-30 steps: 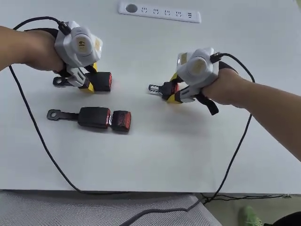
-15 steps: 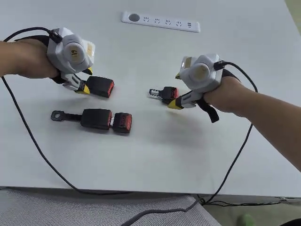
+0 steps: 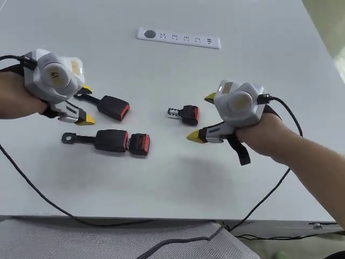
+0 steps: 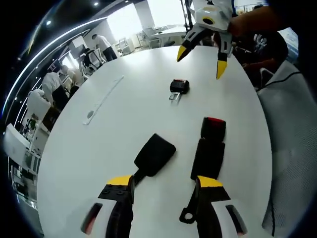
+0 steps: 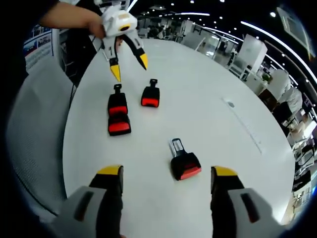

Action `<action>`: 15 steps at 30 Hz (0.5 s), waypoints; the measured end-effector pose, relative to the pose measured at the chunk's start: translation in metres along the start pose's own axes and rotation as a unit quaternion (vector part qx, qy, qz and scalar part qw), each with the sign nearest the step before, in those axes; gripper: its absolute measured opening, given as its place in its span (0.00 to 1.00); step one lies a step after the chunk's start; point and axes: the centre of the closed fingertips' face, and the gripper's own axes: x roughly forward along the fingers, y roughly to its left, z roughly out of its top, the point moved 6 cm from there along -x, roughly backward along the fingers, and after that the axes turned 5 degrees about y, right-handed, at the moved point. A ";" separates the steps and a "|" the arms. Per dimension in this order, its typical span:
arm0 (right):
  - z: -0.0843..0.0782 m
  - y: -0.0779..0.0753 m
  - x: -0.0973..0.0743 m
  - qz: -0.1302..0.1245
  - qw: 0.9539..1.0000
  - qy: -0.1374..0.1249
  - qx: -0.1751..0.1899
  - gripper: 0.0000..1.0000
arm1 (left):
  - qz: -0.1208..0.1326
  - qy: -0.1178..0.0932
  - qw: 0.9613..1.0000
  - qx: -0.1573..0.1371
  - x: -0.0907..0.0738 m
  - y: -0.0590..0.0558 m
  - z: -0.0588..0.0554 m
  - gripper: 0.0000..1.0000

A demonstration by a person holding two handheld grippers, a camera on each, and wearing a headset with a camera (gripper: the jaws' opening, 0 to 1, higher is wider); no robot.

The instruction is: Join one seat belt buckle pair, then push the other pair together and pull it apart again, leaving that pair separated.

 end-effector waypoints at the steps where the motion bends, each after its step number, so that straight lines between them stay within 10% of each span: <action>1: 0.000 0.003 -0.003 -0.002 1.000 -0.001 0.001 0.75 | 0.002 -0.001 1.000 -0.008 -0.005 -0.005 -0.003 0.54; 15: -0.017 0.030 -0.030 -0.016 0.998 -0.031 0.061 0.88 | 0.028 -0.036 0.993 -0.106 -0.058 -0.047 -0.042 0.78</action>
